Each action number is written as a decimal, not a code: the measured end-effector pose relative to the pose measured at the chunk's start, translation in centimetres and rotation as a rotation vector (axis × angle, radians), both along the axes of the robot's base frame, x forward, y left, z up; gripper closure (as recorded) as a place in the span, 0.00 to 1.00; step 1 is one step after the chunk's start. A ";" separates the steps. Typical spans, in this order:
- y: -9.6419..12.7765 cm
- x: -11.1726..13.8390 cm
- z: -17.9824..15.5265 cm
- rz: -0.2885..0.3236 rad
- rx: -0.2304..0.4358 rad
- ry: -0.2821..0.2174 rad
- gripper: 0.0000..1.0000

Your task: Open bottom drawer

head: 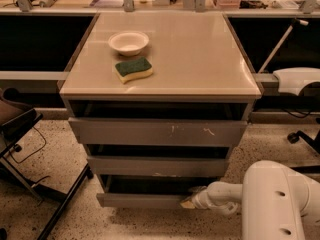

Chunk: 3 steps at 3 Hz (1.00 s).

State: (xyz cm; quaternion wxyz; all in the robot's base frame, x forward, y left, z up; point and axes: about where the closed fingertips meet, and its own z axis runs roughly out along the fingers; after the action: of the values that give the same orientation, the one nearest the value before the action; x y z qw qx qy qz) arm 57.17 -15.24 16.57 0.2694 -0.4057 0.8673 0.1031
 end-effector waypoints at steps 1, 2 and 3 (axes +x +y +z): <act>0.0 -0.6 0.1 0.003 -0.003 0.005 0.89; -0.2 -0.8 0.9 0.017 -0.030 -0.014 1.00; -0.1 -4.1 0.5 0.030 -0.065 -0.010 1.00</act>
Offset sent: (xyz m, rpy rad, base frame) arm -0.1173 0.0023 0.0069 -0.1656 0.0489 0.0953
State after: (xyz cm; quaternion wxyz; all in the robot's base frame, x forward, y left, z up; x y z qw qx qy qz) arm 53.07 -15.38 17.04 0.2589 -0.4275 0.8627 0.0770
